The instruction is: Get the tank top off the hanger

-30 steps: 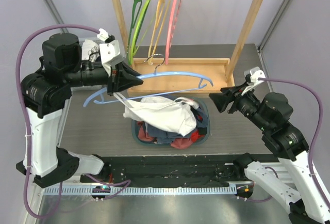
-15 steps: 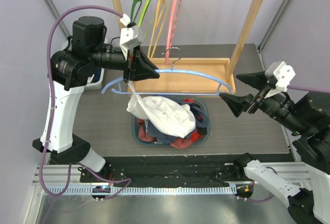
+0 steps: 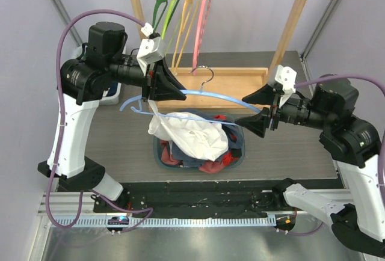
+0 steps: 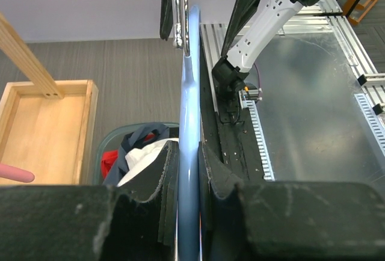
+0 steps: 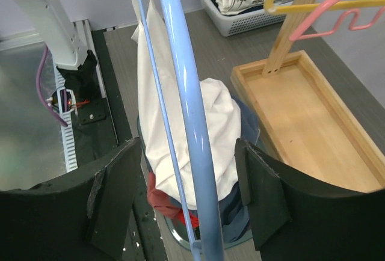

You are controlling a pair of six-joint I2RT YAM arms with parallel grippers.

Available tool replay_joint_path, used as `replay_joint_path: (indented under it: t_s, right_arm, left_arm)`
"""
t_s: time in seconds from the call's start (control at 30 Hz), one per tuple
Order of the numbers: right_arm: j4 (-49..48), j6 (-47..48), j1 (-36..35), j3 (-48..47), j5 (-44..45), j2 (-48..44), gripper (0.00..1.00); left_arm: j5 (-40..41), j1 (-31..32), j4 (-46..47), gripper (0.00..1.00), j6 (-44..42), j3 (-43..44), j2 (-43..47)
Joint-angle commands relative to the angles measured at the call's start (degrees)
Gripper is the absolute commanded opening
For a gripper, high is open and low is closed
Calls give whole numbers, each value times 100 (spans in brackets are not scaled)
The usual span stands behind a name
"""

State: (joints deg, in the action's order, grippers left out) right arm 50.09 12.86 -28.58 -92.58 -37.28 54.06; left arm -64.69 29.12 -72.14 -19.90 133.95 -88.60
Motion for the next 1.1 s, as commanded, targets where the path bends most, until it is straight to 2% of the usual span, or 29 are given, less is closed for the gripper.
replay_joint_path:
  t_s: [0.0,0.07,0.17,0.2,0.23,0.37,0.4,0.47,0.5,0.53,0.57,0.67,0.8,0.9,1.07]
  right_arm:
    - [-113,67,-34,38,-570,78,67]
    - [-130,111,-34,3,-640,131,60]
    - [-148,129,-34,-76,-781,183,27]
    - [-148,129,-34,-76,-798,175,7]
    - [-148,137,-34,-68,-790,157,1]
    - [-157,138,-34,11,-755,69,1]
    - [-200,146,-34,29,-737,-18,1]
    - [-280,164,-34,142,-449,-150,1]
    - [-324,225,-34,187,-317,-203,1]
    - [-315,286,-43,213,-80,-325,1]
    - [-298,330,-34,231,18,-370,1]
    - [-236,463,-25,231,325,-545,1]
    - [-113,515,-34,196,747,-669,1]
    - [-174,542,-25,222,1107,-774,1]
    - [-332,489,-34,275,1223,-827,1]
  left_arm:
    - [-299,-30,-2,8,-67,0,220]
    - [-299,-21,-11,8,-84,-35,246]
    - [-273,-30,-11,8,-75,-79,264]
    - [-247,-30,-11,8,-84,-88,273]
    - [-194,-30,-11,8,-93,-97,281]
    - [34,-30,138,9,-67,-115,255]
    - [139,-30,252,16,38,-141,264]
    - [621,-30,698,33,617,-220,281]
    - [780,-21,779,49,706,-220,282]
    - [913,-30,867,60,863,-238,308]
    - [1305,-21,1077,82,996,-246,334]
    - [1844,-21,1307,99,1199,-238,483]
    - [3019,-30,1395,100,1252,-299,808]
    - [3583,-30,1325,100,1173,-693,1221]
    - [3841,-21,1343,92,1287,-1792,1845]
